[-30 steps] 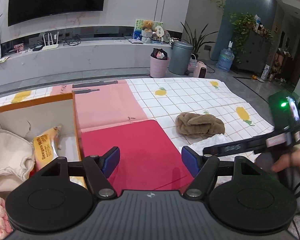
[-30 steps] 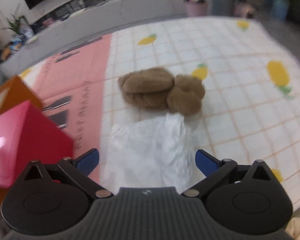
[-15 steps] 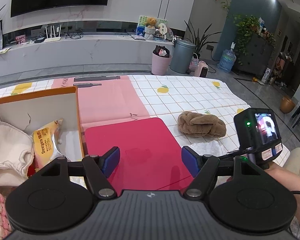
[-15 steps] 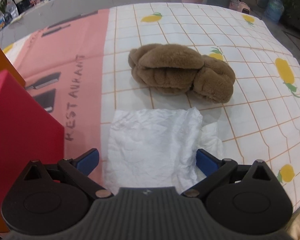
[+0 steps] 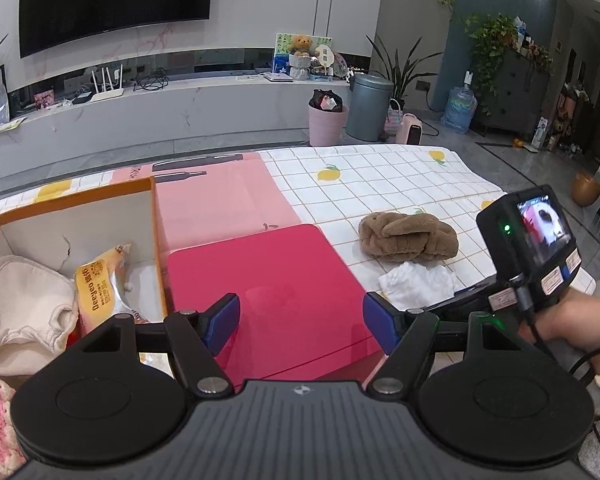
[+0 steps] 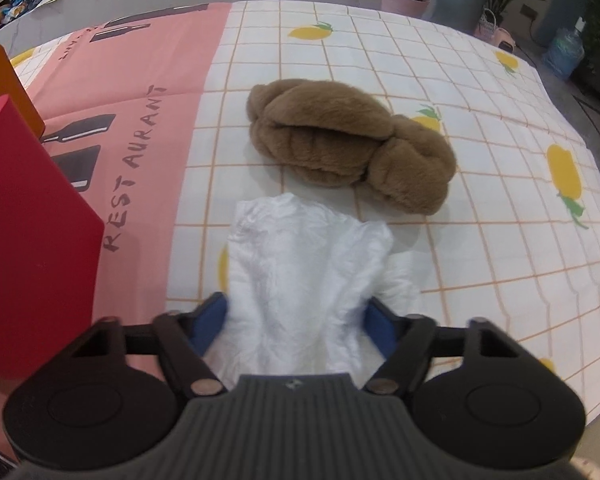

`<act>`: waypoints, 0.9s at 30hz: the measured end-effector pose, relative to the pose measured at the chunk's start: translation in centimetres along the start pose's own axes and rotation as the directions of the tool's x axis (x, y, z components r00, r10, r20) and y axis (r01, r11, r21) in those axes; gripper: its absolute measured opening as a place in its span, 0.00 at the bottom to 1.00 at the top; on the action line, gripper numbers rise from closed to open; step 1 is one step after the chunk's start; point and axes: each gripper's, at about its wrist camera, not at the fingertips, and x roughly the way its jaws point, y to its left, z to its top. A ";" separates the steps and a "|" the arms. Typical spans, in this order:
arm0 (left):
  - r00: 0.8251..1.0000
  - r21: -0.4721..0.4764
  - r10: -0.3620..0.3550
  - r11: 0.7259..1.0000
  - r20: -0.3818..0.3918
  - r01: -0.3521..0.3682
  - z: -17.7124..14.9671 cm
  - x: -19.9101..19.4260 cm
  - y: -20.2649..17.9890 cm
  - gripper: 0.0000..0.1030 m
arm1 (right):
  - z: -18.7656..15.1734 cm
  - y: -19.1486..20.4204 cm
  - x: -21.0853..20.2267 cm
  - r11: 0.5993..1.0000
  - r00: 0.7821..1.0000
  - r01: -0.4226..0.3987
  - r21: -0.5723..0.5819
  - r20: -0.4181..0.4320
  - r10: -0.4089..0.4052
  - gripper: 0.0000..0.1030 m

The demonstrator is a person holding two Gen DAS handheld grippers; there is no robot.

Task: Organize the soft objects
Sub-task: 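Grasp the white cloth with the right tool while the left tool grasps the brown plush bear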

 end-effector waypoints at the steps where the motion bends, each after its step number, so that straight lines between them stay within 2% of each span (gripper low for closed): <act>1: 1.000 0.011 0.008 1.000 0.003 -0.008 0.1 0.0 -0.4 0.80 | 0.0 -0.4 -0.1 1.000 1.000 0.001 -0.001 0.003 -0.001 0.50; 2: 1.000 0.019 0.019 1.000 0.008 -0.019 0.3 0.0 -0.8 0.80 | 0.0 -0.9 -0.2 1.000 1.000 0.000 0.002 0.003 0.000 0.45; 4: 1.000 0.039 0.029 0.999 0.010 -0.030 0.6 0.1 -1.7 0.80 | 0.2 -2.4 -0.3 0.999 1.000 -0.014 0.035 0.002 0.014 0.23; 7: 1.000 0.096 0.006 0.995 -0.002 -0.006 1.3 0.4 -3.5 0.80 | 0.4 -5.3 -0.5 0.983 0.995 -0.099 0.157 -0.004 0.101 0.21; 10: 1.000 0.205 -0.001 0.979 -0.022 0.006 2.3 1.5 -5.9 0.80 | 0.4 -6.9 -1.2 0.976 0.996 -0.088 0.197 0.013 0.087 0.21; 12: 0.999 0.306 0.000 0.952 -0.054 0.016 3.2 2.6 -7.9 0.80 | 0.3 -7.6 -1.6 0.974 0.997 -0.083 0.209 0.024 0.080 0.21; 14: 0.996 0.415 -0.014 0.908 -0.083 0.047 4.3 3.8 -9.9 0.80 | 0.2 -8.1 -1.7 0.972 0.996 -0.089 0.220 0.028 0.085 0.21; 18: 0.991 0.588 -0.018 0.804 -0.135 0.094 5.0 7.5 -13.4 0.80 | 0.5 -8.6 -2.1 0.969 0.995 -0.096 0.226 0.043 0.089 0.21; 20: 0.987 0.667 -0.013 0.736 -0.158 0.117 5.2 9.7 -14.8 0.80 | 0.7 -9.0 -2.2 0.970 0.996 -0.080 0.231 0.055 0.069 0.21; 24: 0.983 0.800 -0.017 0.579 -0.184 0.160 5.2 13.9 -16.9 0.80 | 0.7 -11.0 -1.4 0.941 0.995 -0.095 0.325 0.054 0.082 0.22; 25: 0.977 0.809 -0.024 0.557 -0.210 0.188 5.2 14.9 -17.2 0.80 | 0.7 -11.4 -1.4 0.935 0.994 -0.103 0.338 0.057 0.089 0.22; 27: 0.963 0.807 -0.034 0.539 -0.268 0.244 5.5 16.9 -17.6 0.81 | 0.9 -11.9 -1.1 0.931 0.994 -0.111 0.348 0.059 0.096 0.22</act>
